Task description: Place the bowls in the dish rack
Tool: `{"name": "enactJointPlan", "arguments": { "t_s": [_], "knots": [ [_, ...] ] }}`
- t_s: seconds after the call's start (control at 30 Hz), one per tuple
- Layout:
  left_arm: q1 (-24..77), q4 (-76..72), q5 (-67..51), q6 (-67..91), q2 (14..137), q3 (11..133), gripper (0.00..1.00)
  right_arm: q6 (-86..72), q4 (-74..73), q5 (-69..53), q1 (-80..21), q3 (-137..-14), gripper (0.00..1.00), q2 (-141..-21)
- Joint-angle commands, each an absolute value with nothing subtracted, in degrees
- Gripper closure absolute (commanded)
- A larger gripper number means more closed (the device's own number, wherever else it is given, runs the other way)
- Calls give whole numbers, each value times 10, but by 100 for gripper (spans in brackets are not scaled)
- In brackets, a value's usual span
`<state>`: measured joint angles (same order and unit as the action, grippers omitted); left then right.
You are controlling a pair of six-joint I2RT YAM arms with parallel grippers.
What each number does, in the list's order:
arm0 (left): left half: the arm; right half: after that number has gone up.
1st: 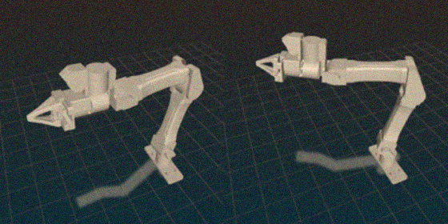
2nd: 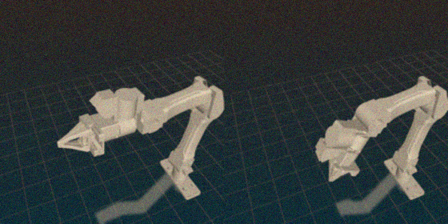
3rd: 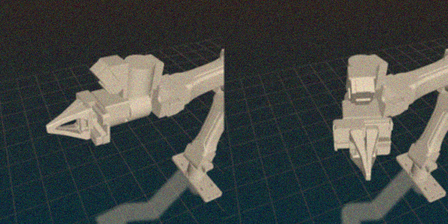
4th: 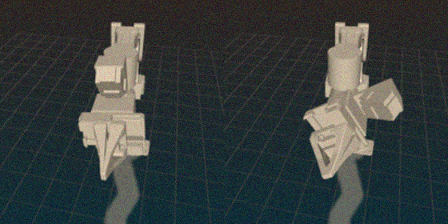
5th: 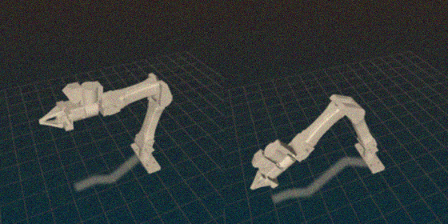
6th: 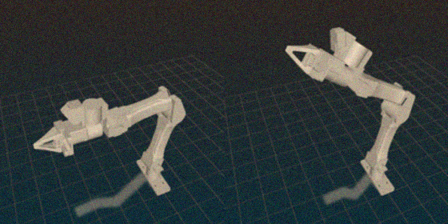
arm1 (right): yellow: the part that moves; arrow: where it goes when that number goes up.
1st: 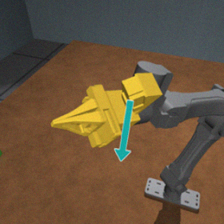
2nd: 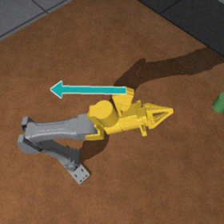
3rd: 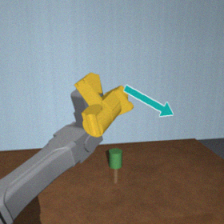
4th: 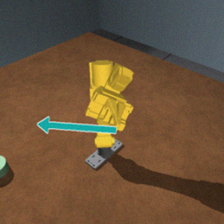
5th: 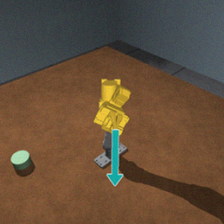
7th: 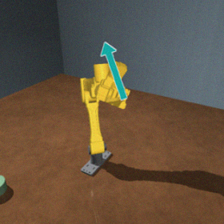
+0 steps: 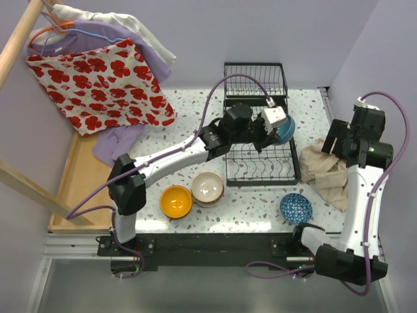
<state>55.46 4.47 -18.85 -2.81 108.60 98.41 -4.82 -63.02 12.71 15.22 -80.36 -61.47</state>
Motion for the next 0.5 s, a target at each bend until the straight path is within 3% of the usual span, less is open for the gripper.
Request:
{"name": "enactJointPlan", "arguments": {
  "t_s": [0.0,0.27,0.47],
  "knots": [
    [530,-242,-256,158,1114,948,100,-32,-624,130,157,-814,21,-631],
    [502,-510,-274,345,1224,940,100,-27,-615,126,156,-822,21,-673],
    [483,-576,-243,511,1326,993,100,-27,-611,121,156,-812,22,-700]
  ]
}}
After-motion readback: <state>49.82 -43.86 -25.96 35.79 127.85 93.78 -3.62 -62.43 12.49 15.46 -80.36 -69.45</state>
